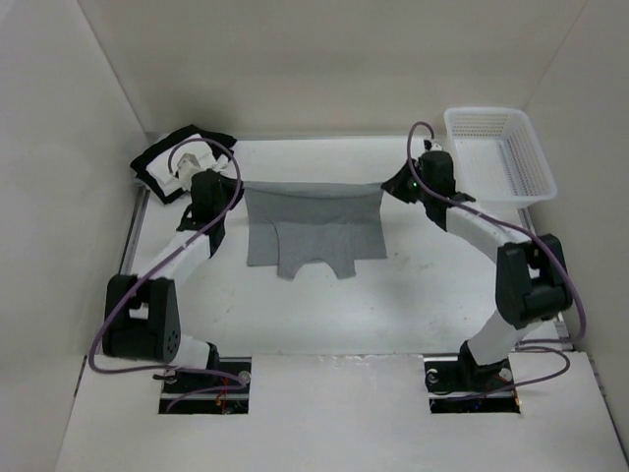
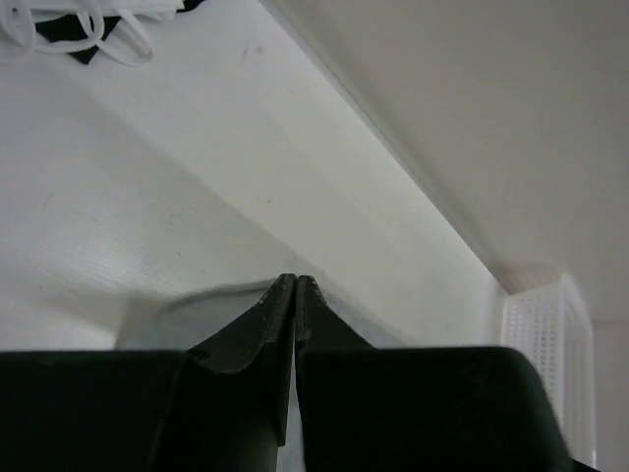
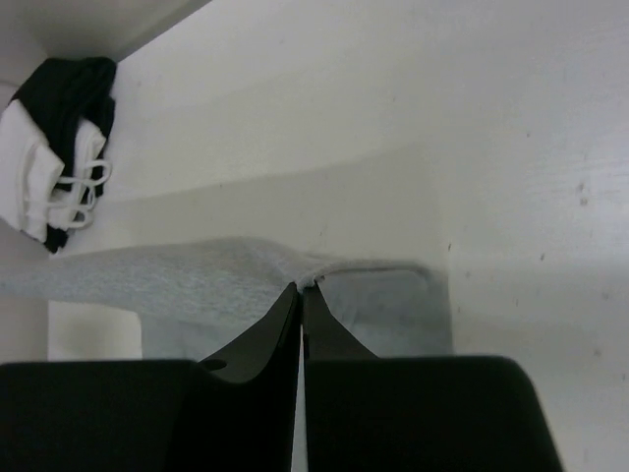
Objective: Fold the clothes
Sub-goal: Fold the tank top
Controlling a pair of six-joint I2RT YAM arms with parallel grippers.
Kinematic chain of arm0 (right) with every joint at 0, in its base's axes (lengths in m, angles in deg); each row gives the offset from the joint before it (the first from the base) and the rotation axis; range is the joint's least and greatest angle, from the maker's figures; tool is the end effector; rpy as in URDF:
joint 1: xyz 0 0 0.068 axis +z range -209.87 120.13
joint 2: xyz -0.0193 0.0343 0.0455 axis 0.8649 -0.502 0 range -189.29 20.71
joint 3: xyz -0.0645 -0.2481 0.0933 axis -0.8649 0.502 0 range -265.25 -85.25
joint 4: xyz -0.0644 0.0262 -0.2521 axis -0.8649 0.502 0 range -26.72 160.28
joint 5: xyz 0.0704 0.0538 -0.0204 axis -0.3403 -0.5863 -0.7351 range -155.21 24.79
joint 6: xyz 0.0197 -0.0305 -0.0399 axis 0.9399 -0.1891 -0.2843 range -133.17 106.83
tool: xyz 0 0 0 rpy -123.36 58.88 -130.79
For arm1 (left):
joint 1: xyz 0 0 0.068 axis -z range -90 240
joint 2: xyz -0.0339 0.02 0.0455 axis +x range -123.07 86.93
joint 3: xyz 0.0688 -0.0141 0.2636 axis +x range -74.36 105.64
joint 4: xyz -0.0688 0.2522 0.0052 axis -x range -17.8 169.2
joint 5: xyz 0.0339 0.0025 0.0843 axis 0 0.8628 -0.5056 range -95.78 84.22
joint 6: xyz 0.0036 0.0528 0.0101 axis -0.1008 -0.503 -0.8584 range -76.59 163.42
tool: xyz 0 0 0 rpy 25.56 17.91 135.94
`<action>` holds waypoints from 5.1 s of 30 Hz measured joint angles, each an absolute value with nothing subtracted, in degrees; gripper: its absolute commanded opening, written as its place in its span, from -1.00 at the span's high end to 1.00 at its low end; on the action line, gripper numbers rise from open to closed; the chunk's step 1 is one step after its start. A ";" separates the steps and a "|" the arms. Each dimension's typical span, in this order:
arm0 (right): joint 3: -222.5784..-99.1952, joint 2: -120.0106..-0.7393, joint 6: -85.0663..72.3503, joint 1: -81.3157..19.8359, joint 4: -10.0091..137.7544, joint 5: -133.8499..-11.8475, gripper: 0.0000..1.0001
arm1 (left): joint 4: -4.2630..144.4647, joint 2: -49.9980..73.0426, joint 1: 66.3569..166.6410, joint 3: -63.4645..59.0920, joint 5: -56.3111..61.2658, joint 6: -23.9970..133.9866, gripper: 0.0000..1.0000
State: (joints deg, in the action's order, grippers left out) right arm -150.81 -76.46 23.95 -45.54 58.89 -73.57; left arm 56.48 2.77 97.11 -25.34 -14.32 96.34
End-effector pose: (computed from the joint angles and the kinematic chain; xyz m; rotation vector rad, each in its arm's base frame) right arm 0.3767 0.1017 0.2481 0.3255 2.0907 0.6989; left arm 0.3292 -0.0357 0.2478 -0.8512 1.7506 -0.5626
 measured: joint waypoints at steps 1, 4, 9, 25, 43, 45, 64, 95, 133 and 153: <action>-147.53 -73.86 24.39 -45.50 57.85 -73.66 0.92 | 55.82 5.28 97.27 -27.48 -14.12 96.52 0.99; -137.63 -66.84 25.90 -45.47 54.98 -73.57 0.92 | 54.51 13.78 97.81 -35.44 -13.23 97.02 0.98; -124.23 -57.16 27.56 -43.51 53.78 -72.48 0.92 | 55.63 26.16 96.57 -48.20 -10.52 97.87 0.98; -105.87 -40.90 31.30 -27.57 59.86 -65.79 0.28 | 64.81 38.68 90.51 -64.47 -6.28 98.29 0.53; -111.71 -62.32 34.20 -34.74 45.02 -69.07 0.34 | 55.89 25.22 110.36 -55.63 -14.01 98.33 0.50; -111.86 -65.27 35.67 -34.79 41.19 -70.38 0.63 | 55.25 24.97 110.64 -55.63 -14.52 98.33 0.50; -115.97 -36.09 32.50 -26.85 62.02 -56.41 0.93 | 53.05 26.37 114.10 -55.61 -15.76 98.29 0.45; -154.90 -78.43 30.42 -6.68 71.99 -56.56 0.64 | 55.74 39.53 106.32 -56.55 -8.42 98.99 0.40; -150.53 -91.63 30.53 -8.65 48.08 -62.88 0.67 | 60.17 41.08 111.43 -53.86 -14.14 96.10 0.74; -150.62 -86.69 28.41 -5.13 52.05 -72.10 0.80 | 60.94 39.66 108.11 -53.34 -13.05 95.03 0.70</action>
